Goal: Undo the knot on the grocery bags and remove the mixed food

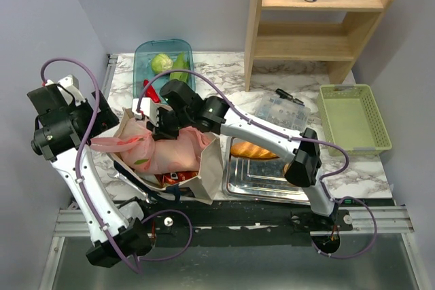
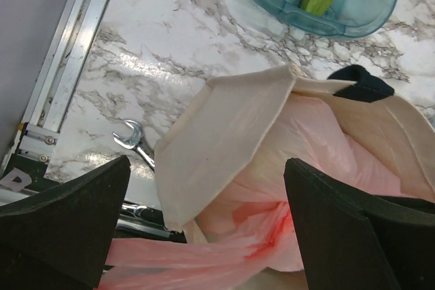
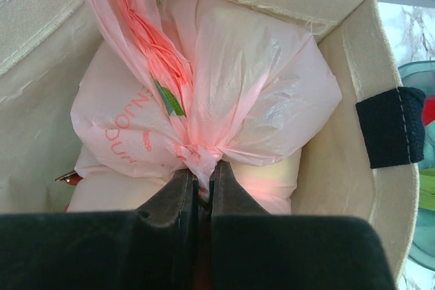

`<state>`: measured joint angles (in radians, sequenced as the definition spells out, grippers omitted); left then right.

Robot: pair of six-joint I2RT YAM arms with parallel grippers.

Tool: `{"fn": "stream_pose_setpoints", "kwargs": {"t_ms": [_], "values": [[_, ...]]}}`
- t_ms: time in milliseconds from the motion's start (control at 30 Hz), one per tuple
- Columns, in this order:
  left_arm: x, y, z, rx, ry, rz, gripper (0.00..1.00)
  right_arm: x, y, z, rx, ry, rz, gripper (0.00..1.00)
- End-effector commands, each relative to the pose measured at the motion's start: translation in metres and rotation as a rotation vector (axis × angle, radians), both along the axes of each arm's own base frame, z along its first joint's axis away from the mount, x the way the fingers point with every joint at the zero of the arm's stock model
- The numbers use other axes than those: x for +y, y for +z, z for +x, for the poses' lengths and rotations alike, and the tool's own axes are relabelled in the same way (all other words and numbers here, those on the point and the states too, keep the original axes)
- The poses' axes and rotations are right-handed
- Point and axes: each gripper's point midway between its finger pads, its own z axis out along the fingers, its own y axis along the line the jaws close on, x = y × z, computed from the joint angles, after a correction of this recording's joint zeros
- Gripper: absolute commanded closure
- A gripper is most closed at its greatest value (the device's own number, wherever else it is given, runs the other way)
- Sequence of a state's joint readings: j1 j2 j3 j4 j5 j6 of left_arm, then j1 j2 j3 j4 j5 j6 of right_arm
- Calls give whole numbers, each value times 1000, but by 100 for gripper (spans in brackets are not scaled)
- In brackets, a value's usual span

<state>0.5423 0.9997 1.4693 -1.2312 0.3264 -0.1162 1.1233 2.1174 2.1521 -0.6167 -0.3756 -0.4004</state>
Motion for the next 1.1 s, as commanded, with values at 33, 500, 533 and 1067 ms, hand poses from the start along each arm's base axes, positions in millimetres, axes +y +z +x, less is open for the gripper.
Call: {"fn": "stream_pose_setpoints", "kwargs": {"t_ms": [33, 500, 533, 1067], "values": [[18, -14, 0, 90, 45, 24, 2, -9, 54, -6, -7, -29, 97, 99], [30, 59, 37, -50, -43, 44, 2, -58, 234, 37, -165, -289, 521, 99], [32, 58, 39, -45, -44, 47, 2, -67, 243, 45, -180, -319, 538, 99], [18, -57, 4, 223, -137, 57, 2, -217, 259, 153, -308, -716, 529, 99]]}}
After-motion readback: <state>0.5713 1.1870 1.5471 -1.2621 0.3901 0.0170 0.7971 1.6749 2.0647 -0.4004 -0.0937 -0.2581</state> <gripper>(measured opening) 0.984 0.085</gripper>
